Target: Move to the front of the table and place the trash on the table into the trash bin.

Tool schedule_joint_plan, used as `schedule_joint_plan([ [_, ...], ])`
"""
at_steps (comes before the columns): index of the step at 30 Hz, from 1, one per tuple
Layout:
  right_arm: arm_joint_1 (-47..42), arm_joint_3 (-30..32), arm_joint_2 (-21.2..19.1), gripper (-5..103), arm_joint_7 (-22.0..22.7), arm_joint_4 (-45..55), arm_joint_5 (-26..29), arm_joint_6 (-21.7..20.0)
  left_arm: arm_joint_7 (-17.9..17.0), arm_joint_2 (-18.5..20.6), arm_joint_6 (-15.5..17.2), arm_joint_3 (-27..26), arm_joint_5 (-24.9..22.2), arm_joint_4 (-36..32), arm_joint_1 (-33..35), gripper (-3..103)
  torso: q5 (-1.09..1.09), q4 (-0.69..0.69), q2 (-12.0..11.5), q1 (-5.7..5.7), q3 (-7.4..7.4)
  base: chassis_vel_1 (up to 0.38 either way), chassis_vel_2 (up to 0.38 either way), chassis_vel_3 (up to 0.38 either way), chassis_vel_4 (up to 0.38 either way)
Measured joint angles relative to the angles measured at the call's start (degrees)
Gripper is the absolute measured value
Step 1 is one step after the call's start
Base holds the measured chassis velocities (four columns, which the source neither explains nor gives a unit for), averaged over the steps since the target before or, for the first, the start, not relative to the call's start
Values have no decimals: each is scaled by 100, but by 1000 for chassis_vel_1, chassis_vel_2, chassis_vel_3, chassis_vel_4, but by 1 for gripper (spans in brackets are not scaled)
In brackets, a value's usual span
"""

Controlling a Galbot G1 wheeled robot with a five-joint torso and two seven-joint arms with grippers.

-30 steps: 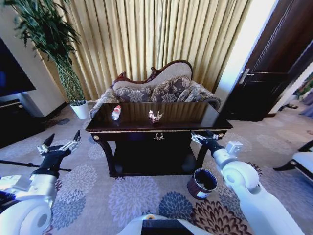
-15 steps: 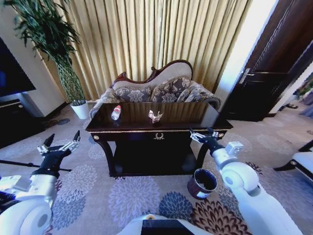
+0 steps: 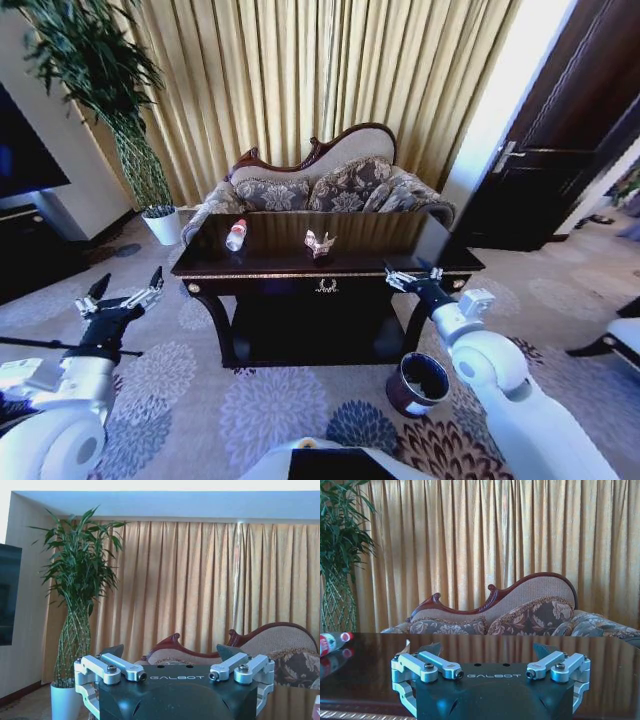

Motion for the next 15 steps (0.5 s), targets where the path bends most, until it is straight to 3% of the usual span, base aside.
schedule_joint_plan([
  [10,-50,-58,5,100,-7,99,-37,7,1,-3,-9,-7,3,0,9,100,0,0,0,1,0,-127,120,118,-120],
  [15,-253,-238,36,100,-5,311,-151,-15,1,-18,-10,14,7,0,19,100,0,0,-1,2,1,-19,33,21,-24],
])
